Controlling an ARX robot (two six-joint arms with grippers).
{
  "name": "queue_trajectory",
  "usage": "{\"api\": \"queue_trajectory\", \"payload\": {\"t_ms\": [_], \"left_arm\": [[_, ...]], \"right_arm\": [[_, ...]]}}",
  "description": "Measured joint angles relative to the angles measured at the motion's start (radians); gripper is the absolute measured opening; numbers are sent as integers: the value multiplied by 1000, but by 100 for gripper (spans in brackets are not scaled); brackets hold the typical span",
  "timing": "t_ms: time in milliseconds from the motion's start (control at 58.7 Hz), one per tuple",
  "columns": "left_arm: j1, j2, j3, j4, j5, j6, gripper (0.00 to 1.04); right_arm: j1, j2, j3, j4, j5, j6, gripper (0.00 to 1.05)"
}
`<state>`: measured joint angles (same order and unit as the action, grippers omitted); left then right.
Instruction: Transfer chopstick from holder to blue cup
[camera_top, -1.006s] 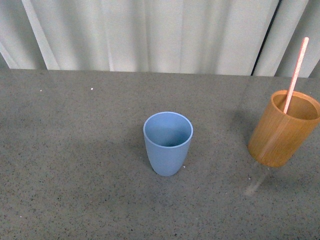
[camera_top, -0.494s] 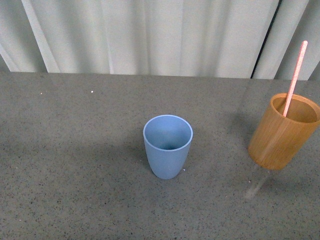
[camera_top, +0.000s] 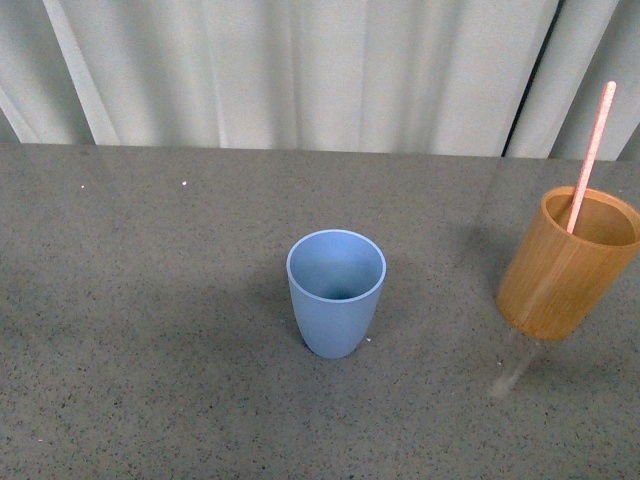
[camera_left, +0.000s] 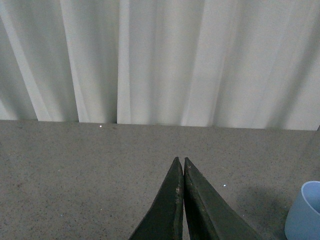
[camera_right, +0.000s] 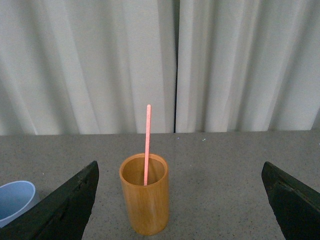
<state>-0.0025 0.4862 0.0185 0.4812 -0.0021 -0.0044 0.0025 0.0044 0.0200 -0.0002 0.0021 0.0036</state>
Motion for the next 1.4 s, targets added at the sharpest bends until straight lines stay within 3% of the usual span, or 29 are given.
{"api": "queue_trajectory", "payload": {"t_ms": [818,938,1244,1295,1398], "left_arm": [[0,-314,0,-306,0,0,4],[0,-455,0,-472,2,0,4],[0,-483,0,-481,2,0,4],[0,-483,0,-481,2,0,11],[0,-483,0,-481,2,0,36]], "right_arm": [[0,0,0,0,0,0,95],[0,0,0,0,0,0,95],[0,0,0,0,0,0,95],[0,0,0,0,0,0,95],[0,0,0,0,0,0,95]]}}
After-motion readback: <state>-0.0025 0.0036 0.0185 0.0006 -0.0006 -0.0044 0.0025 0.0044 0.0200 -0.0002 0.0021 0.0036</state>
